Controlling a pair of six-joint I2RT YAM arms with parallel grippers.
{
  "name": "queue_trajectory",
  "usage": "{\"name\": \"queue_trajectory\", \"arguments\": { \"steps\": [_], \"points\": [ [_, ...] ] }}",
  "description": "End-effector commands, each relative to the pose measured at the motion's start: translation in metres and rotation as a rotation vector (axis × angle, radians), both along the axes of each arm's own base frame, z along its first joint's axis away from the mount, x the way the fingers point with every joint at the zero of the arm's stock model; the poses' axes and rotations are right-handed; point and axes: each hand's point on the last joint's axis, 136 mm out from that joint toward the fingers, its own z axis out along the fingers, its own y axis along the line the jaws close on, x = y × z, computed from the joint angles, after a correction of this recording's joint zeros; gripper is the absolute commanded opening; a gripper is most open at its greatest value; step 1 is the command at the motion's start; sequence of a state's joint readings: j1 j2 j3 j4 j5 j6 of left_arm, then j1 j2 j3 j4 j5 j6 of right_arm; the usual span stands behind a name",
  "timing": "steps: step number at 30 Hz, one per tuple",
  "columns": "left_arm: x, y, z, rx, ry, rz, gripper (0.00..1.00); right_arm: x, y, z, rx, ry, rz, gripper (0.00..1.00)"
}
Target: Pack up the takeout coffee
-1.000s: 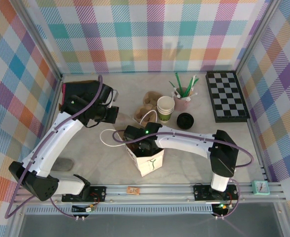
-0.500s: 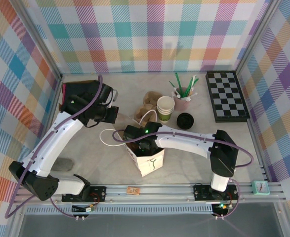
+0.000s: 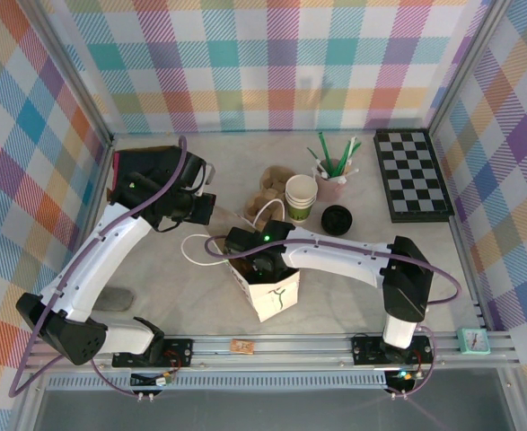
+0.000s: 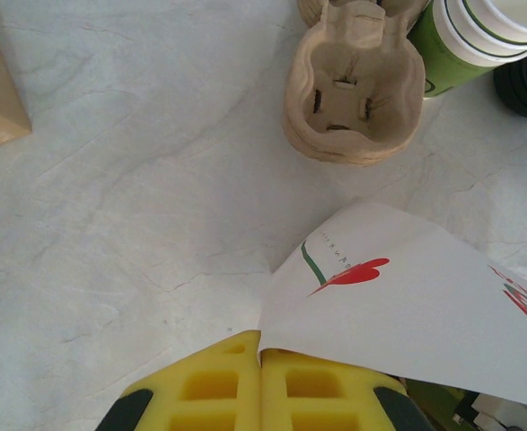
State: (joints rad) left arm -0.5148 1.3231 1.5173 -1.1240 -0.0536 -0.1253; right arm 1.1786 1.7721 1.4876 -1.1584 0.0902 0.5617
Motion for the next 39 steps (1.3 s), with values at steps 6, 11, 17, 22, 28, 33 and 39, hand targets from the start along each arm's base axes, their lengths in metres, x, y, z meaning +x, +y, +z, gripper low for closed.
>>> {"name": "queue_trajectory", "arguments": {
  "steps": [6,11,17,22,28,33,39],
  "points": [
    [0.02,0.013,0.024,0.037,-0.123,0.053,0.0,-0.024,-0.034,0.013,-0.116,0.085,0.01,0.41],
    [0.019,0.015,0.025,0.038,-0.129,0.055,0.0,-0.025,-0.035,0.016,-0.124,0.087,0.014,0.41],
    [0.019,0.015,0.025,0.037,-0.131,0.057,0.0,-0.027,-0.036,0.015,-0.128,0.1,0.012,0.42],
    [0.019,0.014,0.027,0.029,-0.135,0.055,0.0,-0.028,-0.036,0.009,-0.135,0.109,0.012,0.42],
    [0.017,0.011,0.03,0.001,-0.144,0.051,0.0,-0.025,-0.029,-0.001,-0.126,0.108,0.014,0.43],
    [0.017,0.007,0.028,-0.012,-0.134,0.043,0.0,-0.015,-0.007,-0.005,-0.106,0.103,0.023,0.43],
    [0.017,0.005,0.031,-0.021,-0.142,0.037,0.0,-0.007,-0.004,0.003,-0.101,0.097,-0.009,0.43]
  ]
}}
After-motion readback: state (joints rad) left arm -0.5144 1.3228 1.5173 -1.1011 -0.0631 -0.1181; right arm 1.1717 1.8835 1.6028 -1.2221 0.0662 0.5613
